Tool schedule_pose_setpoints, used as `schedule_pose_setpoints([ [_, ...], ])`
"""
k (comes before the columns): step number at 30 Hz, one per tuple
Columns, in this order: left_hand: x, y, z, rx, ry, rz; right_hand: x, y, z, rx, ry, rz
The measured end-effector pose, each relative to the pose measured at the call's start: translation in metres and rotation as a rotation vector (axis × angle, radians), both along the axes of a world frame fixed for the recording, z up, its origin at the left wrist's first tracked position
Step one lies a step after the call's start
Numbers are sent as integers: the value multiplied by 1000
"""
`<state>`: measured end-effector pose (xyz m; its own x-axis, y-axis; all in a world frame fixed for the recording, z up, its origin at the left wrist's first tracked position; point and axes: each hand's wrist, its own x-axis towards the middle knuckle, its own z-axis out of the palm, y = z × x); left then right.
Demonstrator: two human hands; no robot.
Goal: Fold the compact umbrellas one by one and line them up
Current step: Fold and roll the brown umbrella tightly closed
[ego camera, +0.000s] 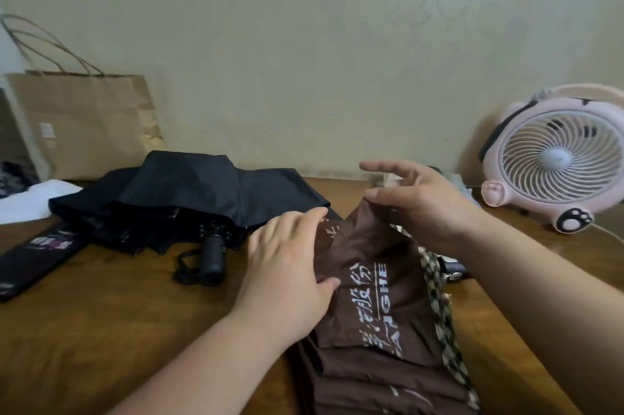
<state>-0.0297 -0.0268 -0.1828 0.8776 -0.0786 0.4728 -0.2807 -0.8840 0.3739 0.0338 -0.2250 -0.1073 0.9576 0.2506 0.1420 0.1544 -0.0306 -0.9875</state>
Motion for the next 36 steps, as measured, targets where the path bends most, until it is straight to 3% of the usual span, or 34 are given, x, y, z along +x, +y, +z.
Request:
schedule_pose_setpoints([
  [4, 1, 11, -2, -21, 65, -66, -53, -34, -9, 73, -30, -19],
  [10, 1, 25, 5, -35, 169, -203, -103, -53, -37, -88, -38, -132],
  [16, 2, 45, 9, -62, 151, -321, -110, -49, -67, -291, -102, -173],
  [20, 1, 50, 11, -96, 126, -381, -106, -47, -79, -149, -79, -213],
  [27, -7, 53, 24, 38, 292, -448, -105, -53, -94, -348, -195, -238],
  [36, -16, 53, 30, -47, 260, -366, -94, -58, -103, -156, -112, -264],
])
